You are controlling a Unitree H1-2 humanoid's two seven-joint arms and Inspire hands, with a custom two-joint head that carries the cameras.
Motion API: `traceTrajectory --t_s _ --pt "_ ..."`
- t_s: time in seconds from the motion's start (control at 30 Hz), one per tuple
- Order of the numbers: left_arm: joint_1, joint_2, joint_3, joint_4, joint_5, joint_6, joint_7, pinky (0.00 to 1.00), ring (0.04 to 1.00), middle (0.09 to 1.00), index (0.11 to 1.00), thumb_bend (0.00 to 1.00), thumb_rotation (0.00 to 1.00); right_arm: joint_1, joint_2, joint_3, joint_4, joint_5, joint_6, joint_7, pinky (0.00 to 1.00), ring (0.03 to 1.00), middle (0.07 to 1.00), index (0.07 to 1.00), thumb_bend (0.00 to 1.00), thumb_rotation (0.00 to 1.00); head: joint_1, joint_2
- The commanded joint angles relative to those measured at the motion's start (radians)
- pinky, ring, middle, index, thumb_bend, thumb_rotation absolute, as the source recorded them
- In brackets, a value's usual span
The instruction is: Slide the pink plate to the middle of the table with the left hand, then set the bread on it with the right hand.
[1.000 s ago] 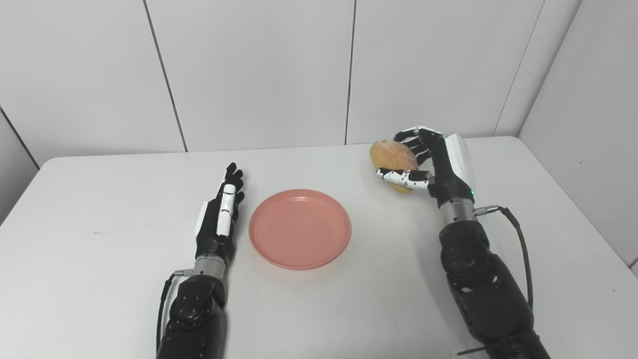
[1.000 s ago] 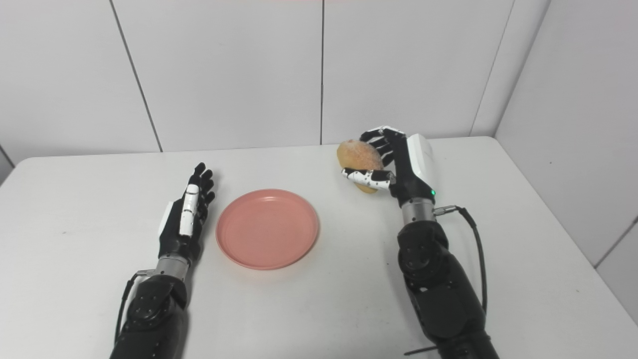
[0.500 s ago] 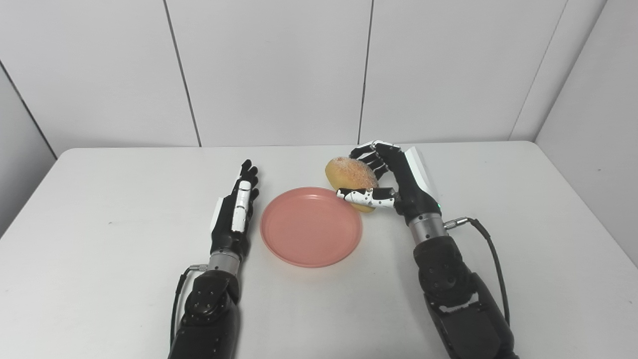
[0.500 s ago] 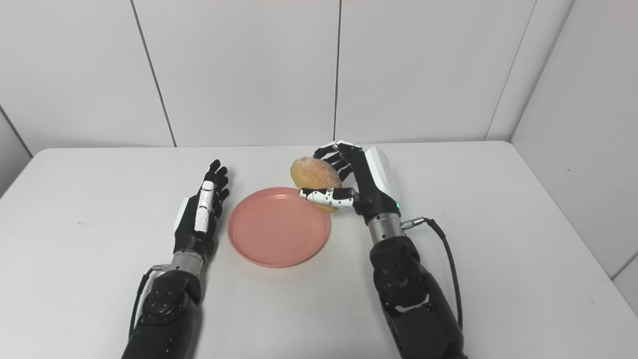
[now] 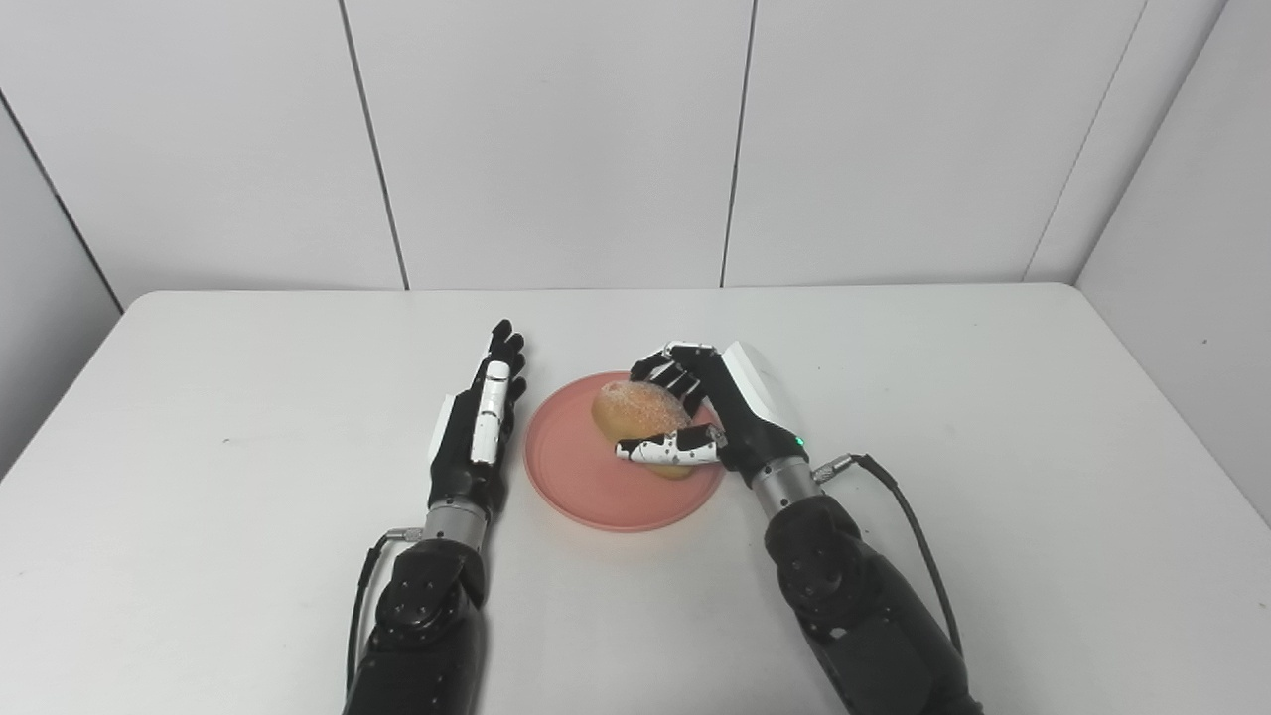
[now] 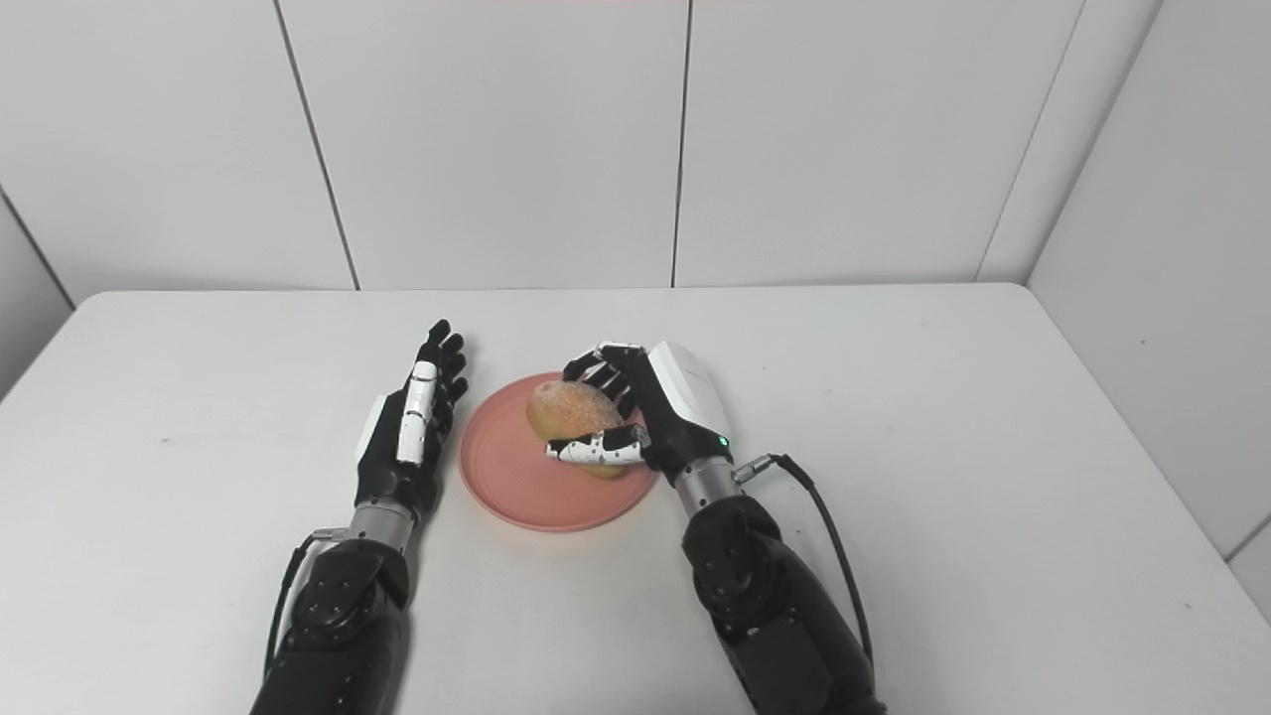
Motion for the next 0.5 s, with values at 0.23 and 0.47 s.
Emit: traceTrajectory --t_s 0.23,0.47 --pt "0.007 -0.012 -0.003 0.004 -0.001 -0.005 0.001 1.00 1.000 0.986 0.972 0.54 1.00 -0.106 0.002 0.039 0.119 -0.076 -0.119 -0.082 0.35 0.448 0.454 0.535 0.51 0.00 -0.001 0.002" --pt "0.007 -0.014 -0.001 0.001 -0.004 -0.001 0.003 1.00 1.000 0.985 0.970 0.54 1.00 -0.109 -0.004 0.059 0.138 -0.117 -0.129 -0.109 0.35 0.452 0.485 0.500 0.52 0.00 -0.003 0.000"
